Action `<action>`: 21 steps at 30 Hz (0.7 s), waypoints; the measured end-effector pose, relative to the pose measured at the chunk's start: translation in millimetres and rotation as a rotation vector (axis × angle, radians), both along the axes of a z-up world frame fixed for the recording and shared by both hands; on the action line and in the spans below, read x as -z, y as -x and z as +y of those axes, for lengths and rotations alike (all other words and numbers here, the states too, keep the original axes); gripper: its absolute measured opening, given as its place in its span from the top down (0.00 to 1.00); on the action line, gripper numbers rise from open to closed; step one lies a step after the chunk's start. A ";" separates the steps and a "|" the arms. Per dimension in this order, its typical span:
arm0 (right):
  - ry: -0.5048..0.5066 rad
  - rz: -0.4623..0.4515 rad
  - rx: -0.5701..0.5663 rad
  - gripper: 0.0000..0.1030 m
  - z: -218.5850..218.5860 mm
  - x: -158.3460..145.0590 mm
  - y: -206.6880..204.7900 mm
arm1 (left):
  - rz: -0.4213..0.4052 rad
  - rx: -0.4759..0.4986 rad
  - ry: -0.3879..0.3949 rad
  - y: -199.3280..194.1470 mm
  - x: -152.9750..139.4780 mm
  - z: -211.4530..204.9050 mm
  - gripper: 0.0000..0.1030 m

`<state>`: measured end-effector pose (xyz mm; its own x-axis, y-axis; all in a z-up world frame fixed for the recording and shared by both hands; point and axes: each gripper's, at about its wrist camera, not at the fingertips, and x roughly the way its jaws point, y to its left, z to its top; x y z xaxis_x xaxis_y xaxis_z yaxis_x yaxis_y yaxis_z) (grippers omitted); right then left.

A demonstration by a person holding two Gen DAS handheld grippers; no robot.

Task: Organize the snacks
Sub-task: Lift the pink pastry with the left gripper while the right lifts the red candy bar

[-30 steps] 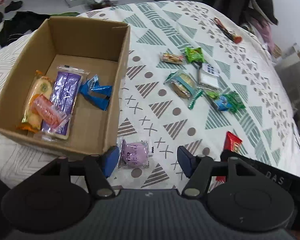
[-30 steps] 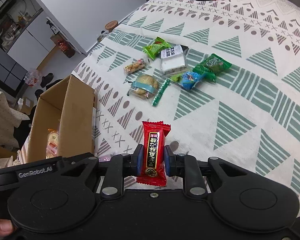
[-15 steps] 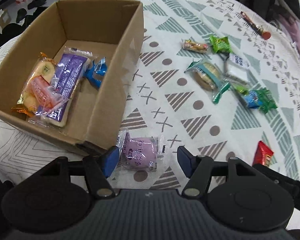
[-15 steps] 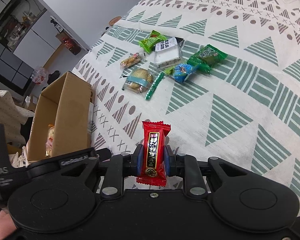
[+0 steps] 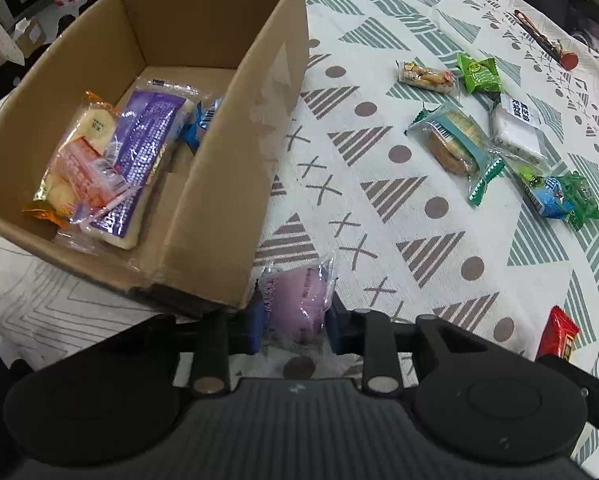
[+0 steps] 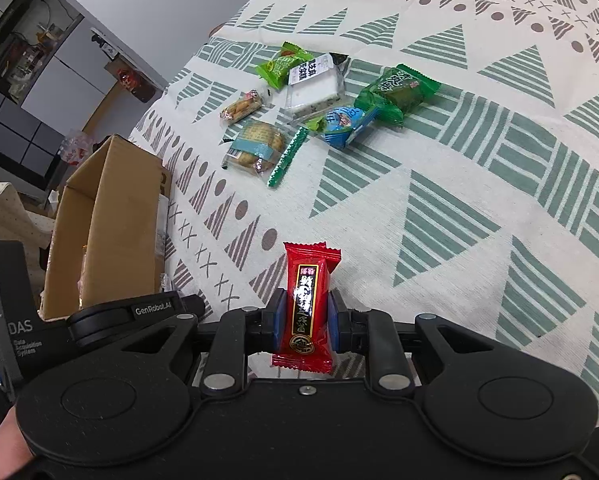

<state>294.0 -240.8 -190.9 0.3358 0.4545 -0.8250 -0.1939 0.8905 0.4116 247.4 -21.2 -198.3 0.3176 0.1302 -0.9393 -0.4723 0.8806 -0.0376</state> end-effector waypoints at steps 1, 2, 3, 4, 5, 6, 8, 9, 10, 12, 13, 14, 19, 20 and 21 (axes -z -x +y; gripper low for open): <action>-0.002 -0.002 -0.003 0.79 1.3 -0.7 -0.7 | -0.006 0.003 0.002 1.1 -1.7 0.0 0.73; -0.003 -0.004 -0.005 0.79 3.0 -1.6 -1.2 | -0.012 0.008 0.006 2.0 -3.9 -0.3 0.74; -0.006 -0.006 -0.008 0.79 4.8 -3.0 -1.3 | -0.018 0.013 0.012 2.7 -6.1 -0.6 0.75; -0.009 -0.009 -0.011 0.79 6.8 -4.7 -1.6 | -0.022 0.017 0.019 2.6 -8.1 -1.0 0.75; -0.011 -0.013 -0.014 0.79 8.6 -6.3 -2.0 | -0.028 0.021 0.027 2.9 -11.0 -1.4 0.75; -0.012 -0.017 -0.017 0.79 10.9 -8.0 -2.1 | -0.036 0.026 0.033 3.0 -13.9 -1.9 0.75; -0.015 -0.025 -0.021 0.79 15.5 -11.8 -1.9 | -0.057 0.037 0.050 3.5 -20.9 -2.6 0.75; -0.016 -0.029 -0.023 0.79 17.7 -14.0 -1.6 | -0.069 0.043 0.059 4.4 -25.1 -2.8 0.76; -0.017 -0.033 -0.025 0.79 20.1 -16.4 -1.3 | -0.079 0.047 0.062 4.9 -28.6 -2.9 0.76; -0.021 -0.042 -0.028 0.79 24.7 -21.2 -0.3 | -0.099 0.052 0.074 6.5 -37.4 -2.2 0.76; -0.022 -0.048 -0.029 0.79 27.0 -24.1 0.2 | -0.109 0.054 0.080 7.3 -41.8 -1.4 0.76; -0.024 -0.054 -0.030 0.79 29.2 -27.2 1.0 | -0.121 0.059 0.083 8.5 -46.7 -0.8 0.76; -0.028 -0.085 -0.038 0.79 41.0 -42.0 5.4 | -0.189 0.080 0.096 14.6 -71.3 5.5 0.76; -0.028 -0.092 -0.041 0.79 43.8 -44.8 6.3 | -0.200 0.082 0.095 16.1 -75.4 7.1 0.76; -0.028 -0.097 -0.042 0.79 46.2 -47.1 7.1 | -0.211 0.084 0.094 17.6 -79.6 9.0 0.76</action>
